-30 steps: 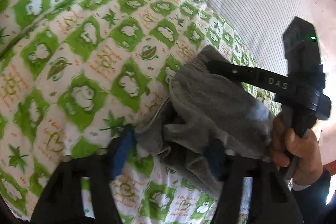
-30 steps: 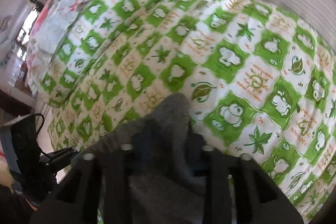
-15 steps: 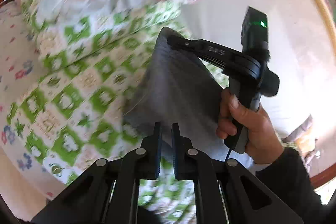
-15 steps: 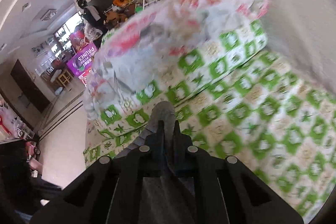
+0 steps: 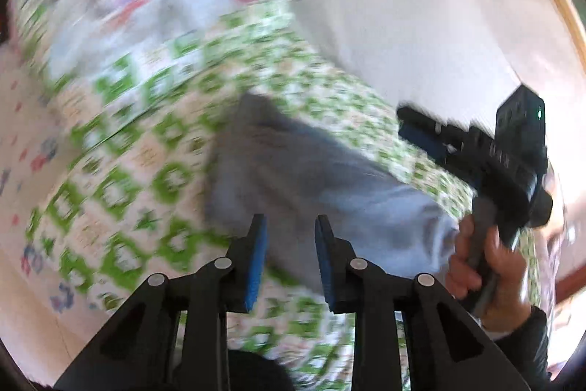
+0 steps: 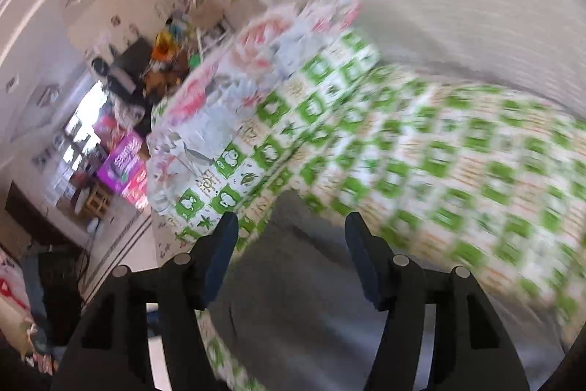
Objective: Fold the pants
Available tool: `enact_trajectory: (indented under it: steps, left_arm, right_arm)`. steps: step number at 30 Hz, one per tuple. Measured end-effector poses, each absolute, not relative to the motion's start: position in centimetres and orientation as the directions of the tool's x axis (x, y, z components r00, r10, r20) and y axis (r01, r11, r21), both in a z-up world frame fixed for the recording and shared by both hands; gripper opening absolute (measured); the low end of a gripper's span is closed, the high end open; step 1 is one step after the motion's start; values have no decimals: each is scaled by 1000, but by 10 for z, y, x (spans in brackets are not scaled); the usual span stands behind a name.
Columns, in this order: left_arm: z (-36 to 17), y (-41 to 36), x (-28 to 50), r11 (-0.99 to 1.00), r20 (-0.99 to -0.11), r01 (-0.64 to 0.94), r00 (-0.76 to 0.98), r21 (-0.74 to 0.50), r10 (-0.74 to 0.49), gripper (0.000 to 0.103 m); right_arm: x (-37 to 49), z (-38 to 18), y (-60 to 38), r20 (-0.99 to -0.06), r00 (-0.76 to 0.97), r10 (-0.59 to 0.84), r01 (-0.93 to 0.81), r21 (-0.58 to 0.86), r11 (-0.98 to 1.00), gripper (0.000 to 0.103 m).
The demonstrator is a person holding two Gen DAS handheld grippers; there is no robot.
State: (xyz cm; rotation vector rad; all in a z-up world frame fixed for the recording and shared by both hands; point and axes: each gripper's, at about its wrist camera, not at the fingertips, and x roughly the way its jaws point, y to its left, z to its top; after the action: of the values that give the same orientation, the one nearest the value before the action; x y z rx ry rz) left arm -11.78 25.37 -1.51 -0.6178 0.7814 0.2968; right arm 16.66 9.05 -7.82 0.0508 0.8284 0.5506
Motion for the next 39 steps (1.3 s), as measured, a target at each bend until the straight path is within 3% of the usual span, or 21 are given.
enact_trajectory:
  steps: [4, 14, 21, 31, 34, 39]
  left_arm:
    - [-12, 213, -85, 851, -731, -368, 682, -374, -26, 37]
    - [-25, 114, -36, 934, -780, -144, 599, -328, -182, 40]
    - [-35, 46, -15, 964, -823, 57, 510, -258, -250, 43]
    - [-48, -18, 10, 944, -890, 330, 423, -23, -170, 50]
    - [-57, -25, 18, 931, -901, 364, 414, 35, -128, 55]
    - [-81, -22, 30, 925, -925, 364, 379, 110, -39, 55]
  right_arm:
    - [115, -65, 29, -686, 599, 412, -345, 243, 907, 62]
    - [-15, -49, -108, -691, 691, 213, -66, 234, 970, 62]
    - [-82, -35, -177, -709, 705, 14, 120, 139, 983, 62]
    - [-105, -39, -240, -812, 562, -158, 118, -110, 987, 62]
    - [-105, -43, -242, -810, 554, -192, 77, -180, 981, 62]
    - [-97, -57, -249, -786, 524, -329, 55, -354, 934, 62]
